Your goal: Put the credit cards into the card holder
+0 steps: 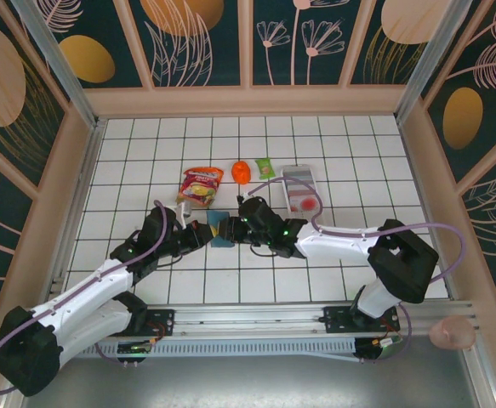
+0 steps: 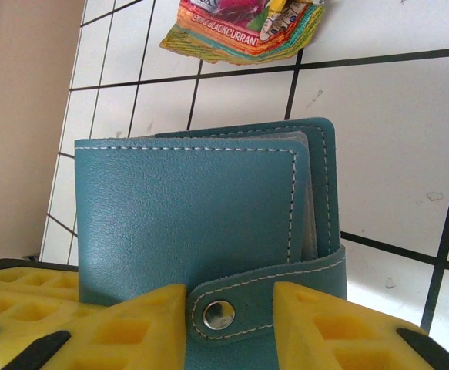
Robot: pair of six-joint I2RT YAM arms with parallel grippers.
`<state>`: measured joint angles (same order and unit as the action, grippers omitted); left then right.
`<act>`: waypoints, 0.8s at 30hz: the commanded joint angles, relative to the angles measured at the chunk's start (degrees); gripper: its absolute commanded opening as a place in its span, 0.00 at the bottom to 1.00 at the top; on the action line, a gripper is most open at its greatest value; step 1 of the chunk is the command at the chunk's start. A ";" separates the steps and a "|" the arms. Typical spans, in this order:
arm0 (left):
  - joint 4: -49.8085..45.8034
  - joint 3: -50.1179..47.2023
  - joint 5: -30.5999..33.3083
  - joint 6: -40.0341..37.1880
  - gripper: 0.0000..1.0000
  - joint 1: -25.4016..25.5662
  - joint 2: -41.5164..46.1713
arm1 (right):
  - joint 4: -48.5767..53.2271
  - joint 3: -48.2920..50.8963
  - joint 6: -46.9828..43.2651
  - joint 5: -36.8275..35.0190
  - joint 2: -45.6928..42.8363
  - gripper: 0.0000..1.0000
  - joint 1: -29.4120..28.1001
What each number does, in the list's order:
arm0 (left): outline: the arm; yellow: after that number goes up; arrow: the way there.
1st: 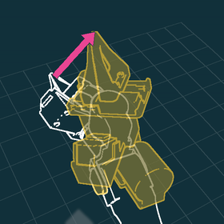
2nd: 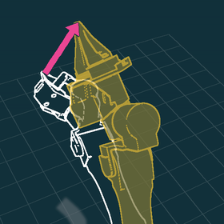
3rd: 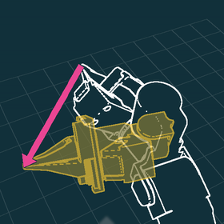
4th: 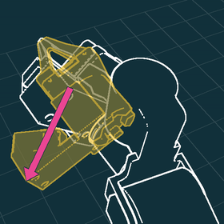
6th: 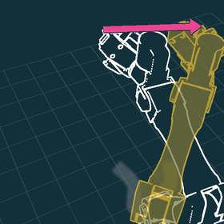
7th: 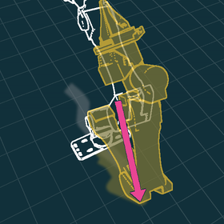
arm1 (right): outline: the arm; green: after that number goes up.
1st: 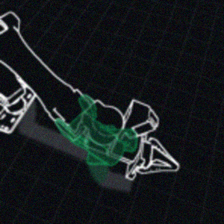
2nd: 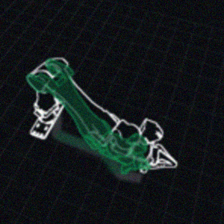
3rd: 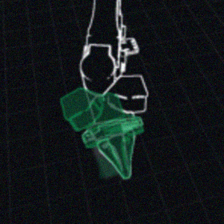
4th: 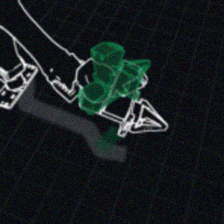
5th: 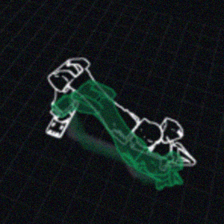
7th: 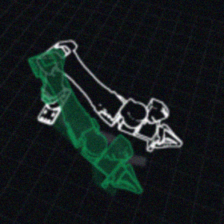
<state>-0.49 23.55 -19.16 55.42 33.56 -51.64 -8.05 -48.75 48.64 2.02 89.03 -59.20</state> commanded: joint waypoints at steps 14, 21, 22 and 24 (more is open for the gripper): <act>5.39 1.42 -0.79 -2.08 0.00 0.20 0.27 | 13.52 -2.66 -2.28 -9.18 1.54 0.00 -0.23; 3.22 1.07 1.81 -3.21 0.00 0.25 -0.01 | 15.89 -0.87 -2.55 -13.72 -1.80 0.00 1.04; 3.34 0.79 1.84 -3.26 0.00 0.25 -0.33 | 15.82 -0.06 -2.47 -13.99 -2.72 0.00 1.38; 4.02 0.04 1.74 -2.90 0.00 0.26 -1.36 | 15.08 2.11 -2.65 -13.98 -5.29 0.00 2.27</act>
<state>1.08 23.55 -18.59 53.56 33.71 -52.29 4.62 -49.08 46.81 -8.38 87.85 -58.11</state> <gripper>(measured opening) 0.061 0.063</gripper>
